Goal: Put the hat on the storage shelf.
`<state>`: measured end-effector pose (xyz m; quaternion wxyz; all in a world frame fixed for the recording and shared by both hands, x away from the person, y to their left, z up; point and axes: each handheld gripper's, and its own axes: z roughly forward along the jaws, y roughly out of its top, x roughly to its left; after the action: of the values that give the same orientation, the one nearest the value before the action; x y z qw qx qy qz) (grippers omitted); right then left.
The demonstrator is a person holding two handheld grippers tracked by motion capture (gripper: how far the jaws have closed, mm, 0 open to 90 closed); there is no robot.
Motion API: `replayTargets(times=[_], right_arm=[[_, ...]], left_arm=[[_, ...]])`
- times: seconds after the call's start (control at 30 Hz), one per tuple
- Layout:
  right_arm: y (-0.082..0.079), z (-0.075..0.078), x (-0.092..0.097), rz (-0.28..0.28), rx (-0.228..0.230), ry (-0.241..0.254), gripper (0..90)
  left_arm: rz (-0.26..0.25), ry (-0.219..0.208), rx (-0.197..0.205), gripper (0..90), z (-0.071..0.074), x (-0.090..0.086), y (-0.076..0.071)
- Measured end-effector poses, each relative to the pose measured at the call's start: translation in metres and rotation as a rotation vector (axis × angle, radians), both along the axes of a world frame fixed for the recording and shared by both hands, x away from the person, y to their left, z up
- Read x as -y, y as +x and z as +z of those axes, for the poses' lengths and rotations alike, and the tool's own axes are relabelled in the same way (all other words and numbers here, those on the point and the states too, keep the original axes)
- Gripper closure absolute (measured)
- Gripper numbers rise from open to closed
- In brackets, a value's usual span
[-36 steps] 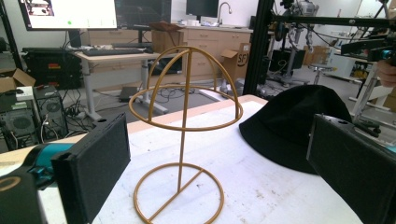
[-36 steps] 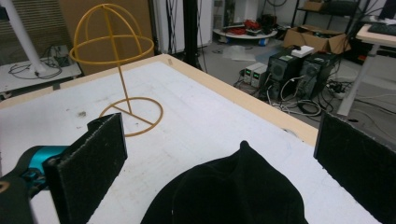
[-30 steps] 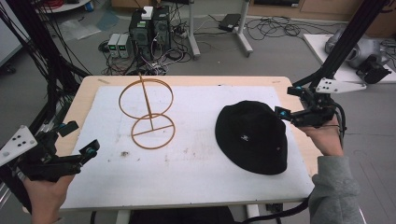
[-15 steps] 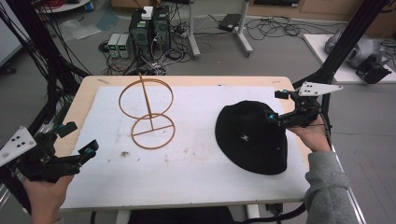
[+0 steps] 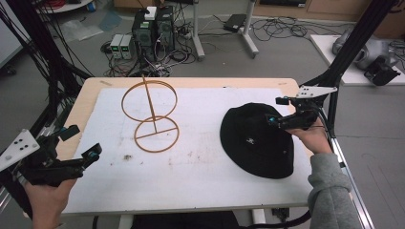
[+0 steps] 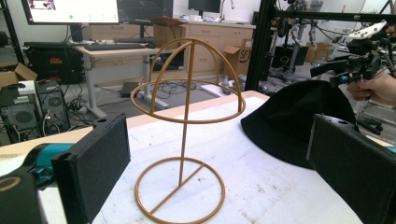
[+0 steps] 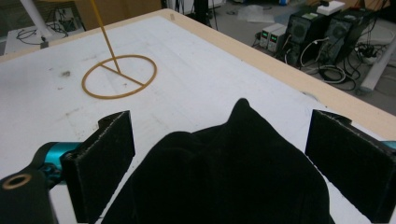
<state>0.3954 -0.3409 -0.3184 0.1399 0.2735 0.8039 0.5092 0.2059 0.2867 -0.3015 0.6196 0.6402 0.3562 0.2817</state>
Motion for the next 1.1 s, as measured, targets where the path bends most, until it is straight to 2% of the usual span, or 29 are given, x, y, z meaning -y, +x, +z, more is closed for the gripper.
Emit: replayTargets(times=[0.1, 0.13, 0.23, 0.43, 0.47, 0.5, 0.57, 0.7, 0.9, 0.97, 1.0, 1.1], right_arm=[[0.002, -0.003, 0.0, -0.009, -0.013, -0.004, 10.4], [0.003, -0.004, 0.001, 0.009, -0.026, -0.004, 17.3], [0.005, -0.005, 0.0, 0.0, -0.037, -0.007, 18.2], [0.007, -0.01, 0.001, 0.008, -0.076, -0.008, 27.8], [0.007, -0.012, 0.001, 0.019, -0.081, -0.024, 34.8], [0.007, -0.012, 0.001, 0.019, -0.081, -0.024, 34.8], [0.007, -0.013, 0.001, 0.033, -0.088, -0.028, 44.2], [0.005, -0.011, 0.001, 0.047, -0.075, -0.038, 57.6], [0.005, -0.011, 0.004, 0.053, -0.077, -0.046, 70.5], [0.005, -0.011, 0.004, 0.049, -0.073, -0.056, 74.0], [0.004, -0.011, 0.004, 0.049, -0.069, -0.075, 81.2], [0.004, -0.012, 0.003, 0.051, -0.059, -0.095, 84.5]], left_arm=[[-0.004, 0.003, -0.004, 6.3, 0.0, 0.001, 0.001], [-0.008, -0.002, -0.006, 6.3, 0.0, 0.002, 0.001], [-0.025, -0.008, -0.003, 6.3, 0.001, 0.003, 0.0], [-0.034, -0.016, 0.005, 6.3, 0.004, 0.004, -0.002], [-0.032, -0.018, 0.004, 6.3, 0.004, 0.003, -0.002], [-0.031, -0.017, 0.003, 6.3, 0.004, 0.003, -0.001], [-0.027, -0.019, -0.001, 6.3, 0.003, 0.002, -0.001], [-0.026, -0.02, -0.002, 6.3, 0.002, 0.002, 0.0], [-0.025, -0.02, -0.003, 6.3, 0.002, 0.003, 0.0], [-0.025, -0.016, -0.003, 6.3, 0.002, 0.002, -0.001], [-0.025, -0.017, -0.001, 6.3, 0.002, 0.002, -0.001], [-0.025, -0.017, -0.001, 6.3, 0.003, 0.002, -0.001]])
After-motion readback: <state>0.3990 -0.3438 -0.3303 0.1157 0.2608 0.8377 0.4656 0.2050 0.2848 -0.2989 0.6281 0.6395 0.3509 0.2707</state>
